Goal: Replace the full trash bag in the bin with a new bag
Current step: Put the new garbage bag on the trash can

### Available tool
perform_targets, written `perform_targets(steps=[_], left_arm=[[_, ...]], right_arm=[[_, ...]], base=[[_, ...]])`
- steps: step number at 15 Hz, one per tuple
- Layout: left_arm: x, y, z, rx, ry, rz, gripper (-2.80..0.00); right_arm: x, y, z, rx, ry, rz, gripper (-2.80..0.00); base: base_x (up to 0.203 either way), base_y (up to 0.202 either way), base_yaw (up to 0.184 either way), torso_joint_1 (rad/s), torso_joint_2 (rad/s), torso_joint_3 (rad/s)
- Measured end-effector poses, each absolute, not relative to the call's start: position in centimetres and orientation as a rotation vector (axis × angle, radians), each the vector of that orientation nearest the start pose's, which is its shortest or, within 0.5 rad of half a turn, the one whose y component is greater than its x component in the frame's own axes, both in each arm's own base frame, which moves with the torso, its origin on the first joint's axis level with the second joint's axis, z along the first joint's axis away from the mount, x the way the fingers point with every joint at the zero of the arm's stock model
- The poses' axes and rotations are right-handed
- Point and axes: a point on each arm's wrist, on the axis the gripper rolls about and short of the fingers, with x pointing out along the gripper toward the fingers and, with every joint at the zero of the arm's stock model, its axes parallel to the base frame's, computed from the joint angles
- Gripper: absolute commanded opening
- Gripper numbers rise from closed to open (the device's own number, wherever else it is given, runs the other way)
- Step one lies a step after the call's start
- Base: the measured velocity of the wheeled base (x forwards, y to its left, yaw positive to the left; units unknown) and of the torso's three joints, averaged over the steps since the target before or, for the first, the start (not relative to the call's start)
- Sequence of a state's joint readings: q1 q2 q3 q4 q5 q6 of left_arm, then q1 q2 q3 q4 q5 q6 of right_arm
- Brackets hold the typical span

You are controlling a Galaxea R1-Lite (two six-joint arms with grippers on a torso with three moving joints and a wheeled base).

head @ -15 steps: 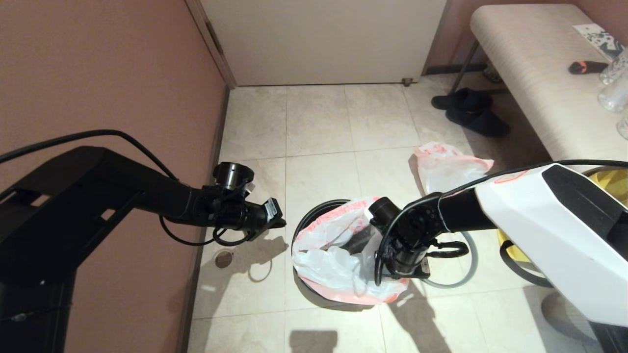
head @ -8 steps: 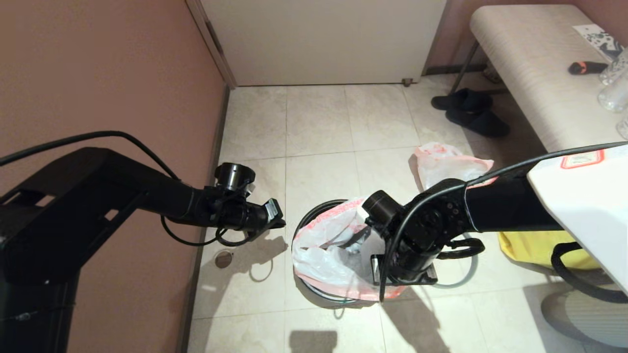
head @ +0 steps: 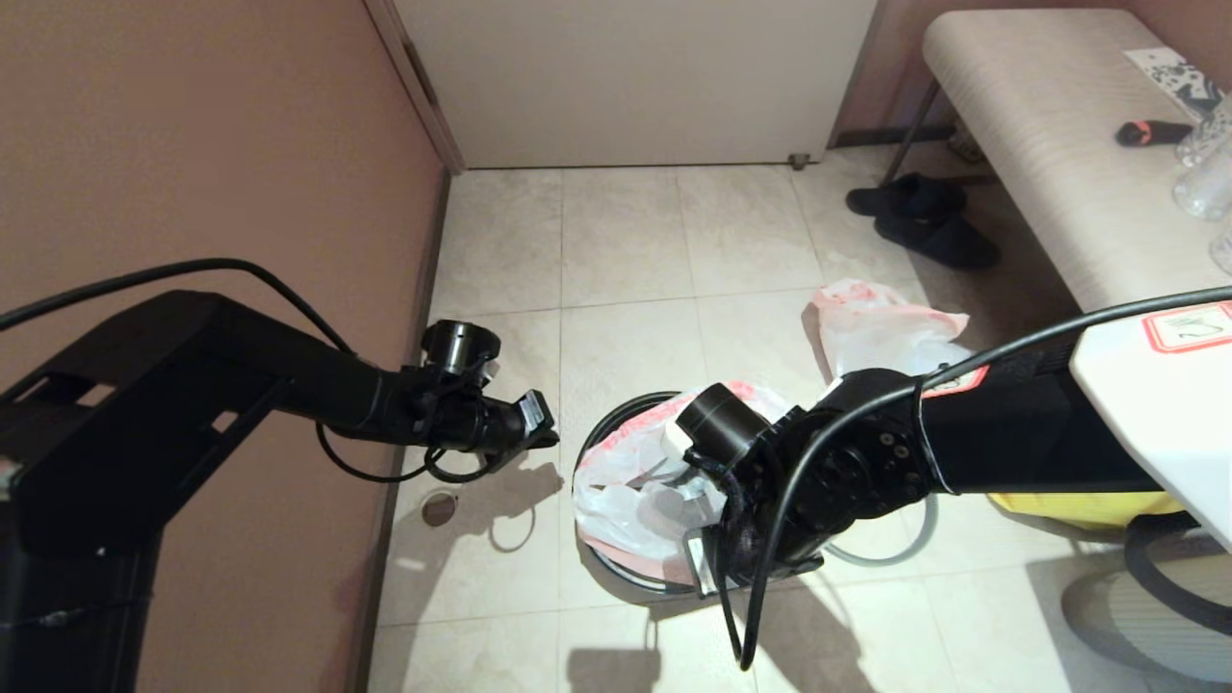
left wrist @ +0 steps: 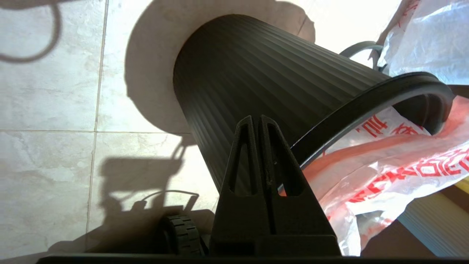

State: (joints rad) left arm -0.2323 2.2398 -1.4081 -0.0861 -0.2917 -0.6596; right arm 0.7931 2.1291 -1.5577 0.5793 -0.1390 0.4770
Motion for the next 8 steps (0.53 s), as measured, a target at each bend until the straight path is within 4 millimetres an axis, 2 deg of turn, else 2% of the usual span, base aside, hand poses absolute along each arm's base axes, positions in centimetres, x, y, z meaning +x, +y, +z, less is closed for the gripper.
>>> perform_targets(steps=[1,4,8], left_arm=[[42.1,-10.7,8.8,-0.632,0.888,-0.225,-2.80],[42.2,-10.6,8.6,-0.628,0.886,-0.212,-2.80],[42.2,-10.6,8.6,-0.627,0.887,-0.212,-2.80]], right_arm=[[27.4,27.8,12.9,-0.141,1.130,0.367,0.00],[27.9,28.8,12.2,-0.216,1.088,0.519,0.00],[29.9,29.7,10.0,-0.299,0.984,0.604,0.00]], base=[[0.000,0.000,0.000,0.000,0.00,0.000],[0.000,0.000,0.000,0.000,0.00,0.000],[0.000,0.000,0.000,0.000,0.00,0.000]])
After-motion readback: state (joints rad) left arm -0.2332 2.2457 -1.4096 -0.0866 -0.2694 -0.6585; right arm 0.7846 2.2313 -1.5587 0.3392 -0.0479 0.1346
